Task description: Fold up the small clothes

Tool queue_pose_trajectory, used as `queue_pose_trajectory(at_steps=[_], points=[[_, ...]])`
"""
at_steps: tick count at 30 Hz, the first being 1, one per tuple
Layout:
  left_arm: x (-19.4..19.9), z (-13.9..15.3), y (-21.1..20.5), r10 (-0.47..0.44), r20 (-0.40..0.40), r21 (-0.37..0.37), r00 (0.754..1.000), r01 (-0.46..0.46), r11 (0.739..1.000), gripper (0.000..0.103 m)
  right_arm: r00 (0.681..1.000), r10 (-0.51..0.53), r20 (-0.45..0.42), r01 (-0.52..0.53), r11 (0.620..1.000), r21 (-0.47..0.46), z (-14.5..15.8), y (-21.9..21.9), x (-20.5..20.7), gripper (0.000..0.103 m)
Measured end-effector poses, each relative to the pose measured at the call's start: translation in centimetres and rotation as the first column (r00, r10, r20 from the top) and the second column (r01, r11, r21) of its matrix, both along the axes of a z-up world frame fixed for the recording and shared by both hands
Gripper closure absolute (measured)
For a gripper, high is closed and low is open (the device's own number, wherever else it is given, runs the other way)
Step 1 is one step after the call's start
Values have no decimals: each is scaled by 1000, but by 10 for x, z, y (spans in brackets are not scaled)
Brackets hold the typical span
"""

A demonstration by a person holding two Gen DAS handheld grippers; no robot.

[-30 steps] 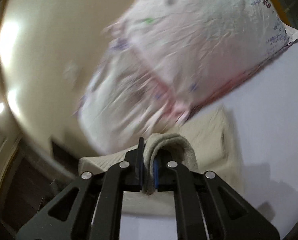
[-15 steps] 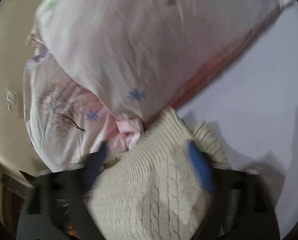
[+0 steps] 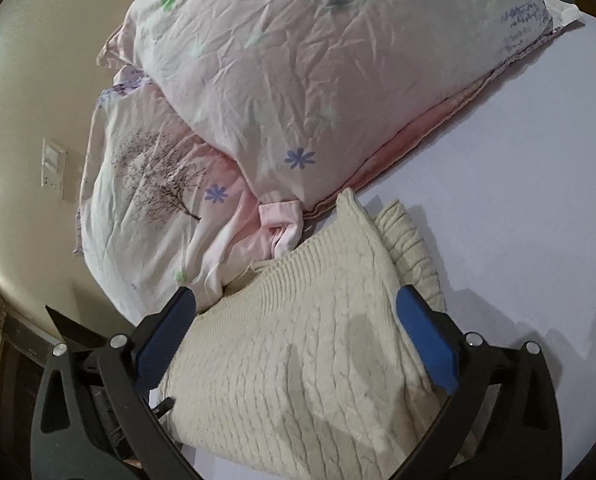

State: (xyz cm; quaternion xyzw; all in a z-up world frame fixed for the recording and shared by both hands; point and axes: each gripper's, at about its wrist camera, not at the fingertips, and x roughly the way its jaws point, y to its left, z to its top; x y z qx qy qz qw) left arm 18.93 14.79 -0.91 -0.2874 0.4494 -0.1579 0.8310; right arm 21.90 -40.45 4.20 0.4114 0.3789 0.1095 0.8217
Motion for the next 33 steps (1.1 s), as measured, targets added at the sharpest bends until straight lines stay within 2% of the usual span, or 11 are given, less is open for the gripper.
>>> queue_pose_trajectory(at_steps=[3,9,13,17,20,21,23,24,27,30,33], points=[[1,8,2,32,9,-103,999,-31,994,87,1000,17,9,-17,1000,10,5,-1,-4,2],[3,102,-94,-173,257,-150,951,216,965,88,997,-7,73,7,1000,3,24,-21,-23,2],[12,113,-214,-373,319,-160,871,438,885,88,994,-65,89,68,997,-39,31,-40,-37,2],[22,67,-354,-571,210,-32,794,589,807,87,992,-120,32,122,992,-38,22,-57,-36,2],[7,62,-380,-672,226,-103,705,703,703,87,998,-69,-11,68,997,-34,20,-64,-31,3],[1,71,-369,-663,273,-94,697,705,703,87,999,-46,-17,45,998,-37,21,-66,-30,2],[-8,91,-324,-580,366,-102,728,650,753,80,999,11,-45,-12,999,-43,19,-67,-22,2],[-9,96,-301,-531,383,-104,756,607,788,65,997,41,-68,-43,998,-34,16,-65,-17,2],[-2,91,-242,-378,333,-1,864,401,916,39,973,150,-178,-151,989,11,-5,-53,4,2],[14,60,-216,-320,189,31,928,320,947,36,952,216,-217,-220,975,6,-15,-39,15,2],[18,31,-216,-337,95,32,937,335,942,33,933,256,-253,-272,962,-30,-22,-26,22,2]])
